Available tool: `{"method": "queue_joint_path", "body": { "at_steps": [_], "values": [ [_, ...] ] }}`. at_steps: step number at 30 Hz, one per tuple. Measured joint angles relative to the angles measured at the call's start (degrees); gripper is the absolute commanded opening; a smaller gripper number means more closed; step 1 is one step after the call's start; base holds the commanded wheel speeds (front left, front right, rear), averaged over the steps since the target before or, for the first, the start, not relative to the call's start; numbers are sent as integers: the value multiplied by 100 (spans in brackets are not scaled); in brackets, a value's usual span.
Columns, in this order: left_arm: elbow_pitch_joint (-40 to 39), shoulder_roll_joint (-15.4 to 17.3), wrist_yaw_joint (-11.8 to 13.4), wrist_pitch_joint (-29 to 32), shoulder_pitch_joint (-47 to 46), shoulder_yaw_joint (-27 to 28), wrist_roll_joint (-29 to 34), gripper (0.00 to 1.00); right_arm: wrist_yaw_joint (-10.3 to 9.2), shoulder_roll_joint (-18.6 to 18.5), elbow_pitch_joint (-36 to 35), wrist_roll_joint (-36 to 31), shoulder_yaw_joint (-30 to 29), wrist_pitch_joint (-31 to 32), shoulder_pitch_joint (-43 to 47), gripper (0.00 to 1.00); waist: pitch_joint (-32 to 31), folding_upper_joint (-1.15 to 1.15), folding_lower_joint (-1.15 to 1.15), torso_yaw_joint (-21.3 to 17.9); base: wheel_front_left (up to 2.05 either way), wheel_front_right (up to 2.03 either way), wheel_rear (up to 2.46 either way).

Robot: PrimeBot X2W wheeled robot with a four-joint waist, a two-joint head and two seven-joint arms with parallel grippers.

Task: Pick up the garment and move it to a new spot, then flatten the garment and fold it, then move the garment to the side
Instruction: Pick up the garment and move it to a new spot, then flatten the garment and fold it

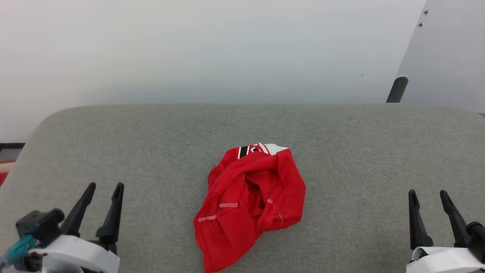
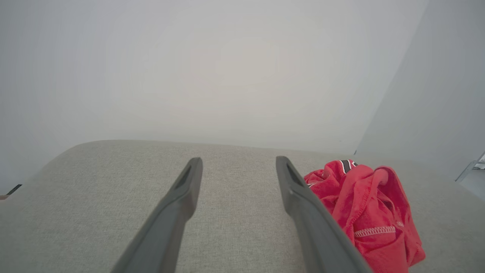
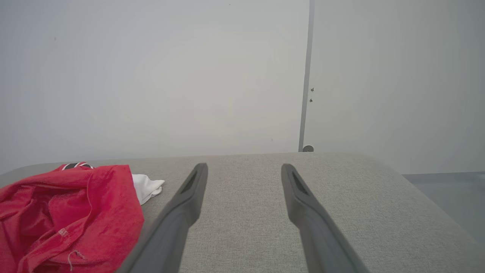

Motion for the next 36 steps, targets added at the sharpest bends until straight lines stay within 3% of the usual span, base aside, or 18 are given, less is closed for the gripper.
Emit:
{"method": "queue_joint_path", "body": {
  "at_steps": [28, 31, 36],
  "values": [
    [16, -497, -404, -210, 752, 791, 455, 100, 1, -1, 22, 38, -274, -40, 260, 100, -144, 0, 0, -95, 0, 0, 0],
    [64, -538, -401, -211, 751, 816, 460, 100, 1, -1, 18, 70, -216, -4, 283, 100, -139, 0, 0, -46, 0, 0, 0],
    [172, -675, -140, -211, 723, 999, 427, 100, 1, -5, 0, 67, -69, 67, 238, 100, -118, 0, 0, 130, 0, 0, 0]
  ]
}}
